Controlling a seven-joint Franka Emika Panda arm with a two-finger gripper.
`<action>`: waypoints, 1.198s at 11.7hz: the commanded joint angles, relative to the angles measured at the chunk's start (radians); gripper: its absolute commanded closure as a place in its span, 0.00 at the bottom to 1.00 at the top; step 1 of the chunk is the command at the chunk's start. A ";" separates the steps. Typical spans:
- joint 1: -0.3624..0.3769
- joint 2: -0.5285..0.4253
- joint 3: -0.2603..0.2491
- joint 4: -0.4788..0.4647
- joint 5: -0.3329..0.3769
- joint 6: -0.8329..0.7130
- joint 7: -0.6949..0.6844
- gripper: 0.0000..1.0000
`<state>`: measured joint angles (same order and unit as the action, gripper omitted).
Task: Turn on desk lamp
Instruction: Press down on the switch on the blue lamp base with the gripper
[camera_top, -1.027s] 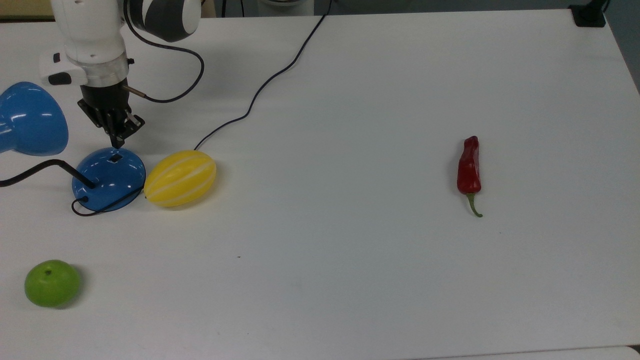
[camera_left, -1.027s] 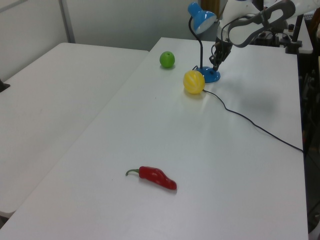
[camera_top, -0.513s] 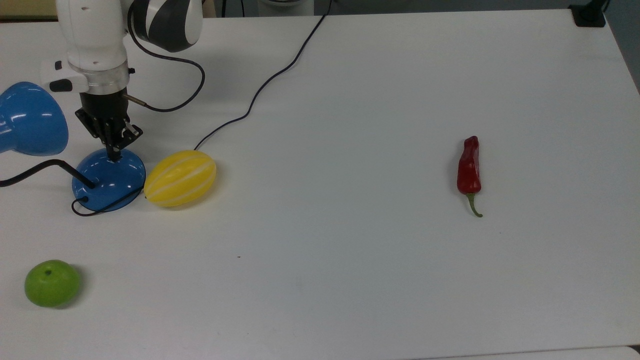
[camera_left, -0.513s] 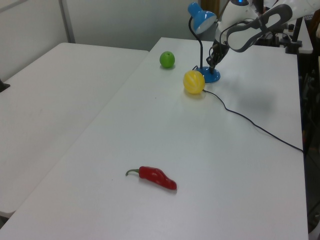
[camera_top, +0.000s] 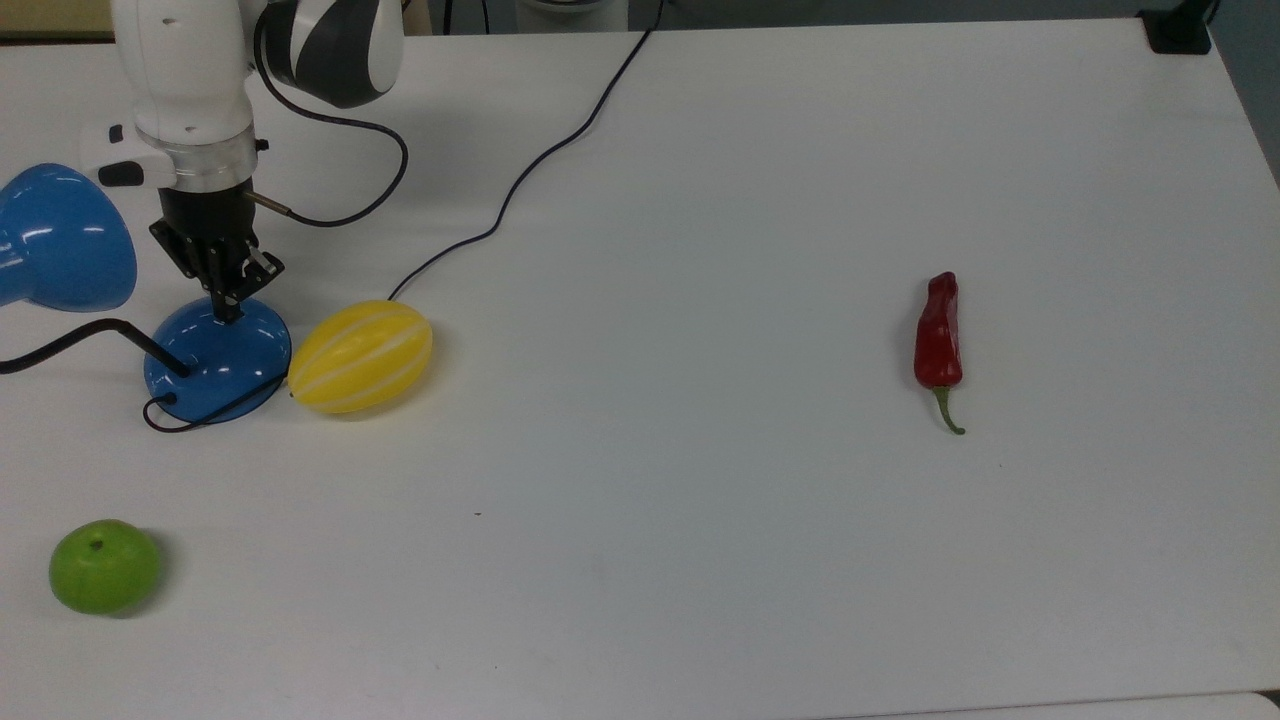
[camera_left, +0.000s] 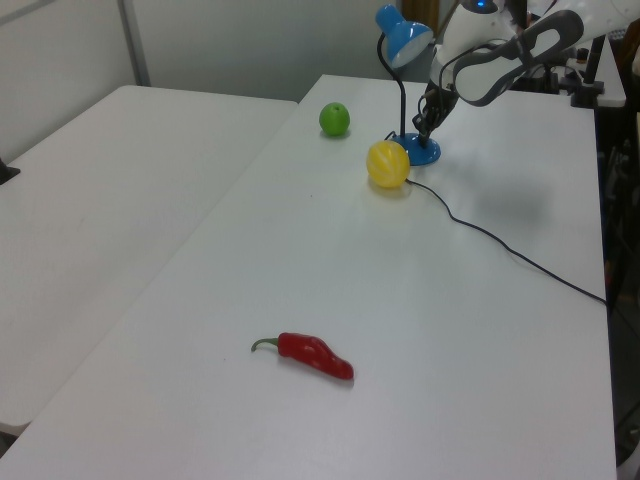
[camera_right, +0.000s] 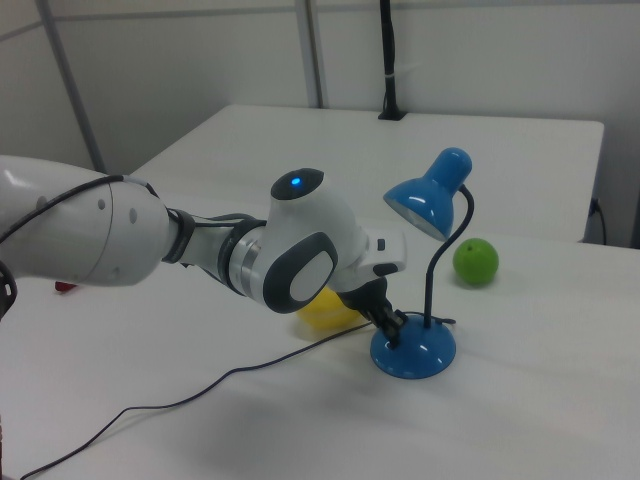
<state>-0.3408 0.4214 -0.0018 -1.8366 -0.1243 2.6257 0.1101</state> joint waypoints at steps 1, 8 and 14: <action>-0.013 0.026 0.000 0.022 -0.026 0.031 0.013 1.00; -0.012 0.057 -0.004 0.026 -0.038 0.068 0.013 1.00; -0.012 0.040 -0.004 0.023 -0.038 0.056 0.019 1.00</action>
<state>-0.3518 0.4484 -0.0021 -1.8189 -0.1376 2.6633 0.1101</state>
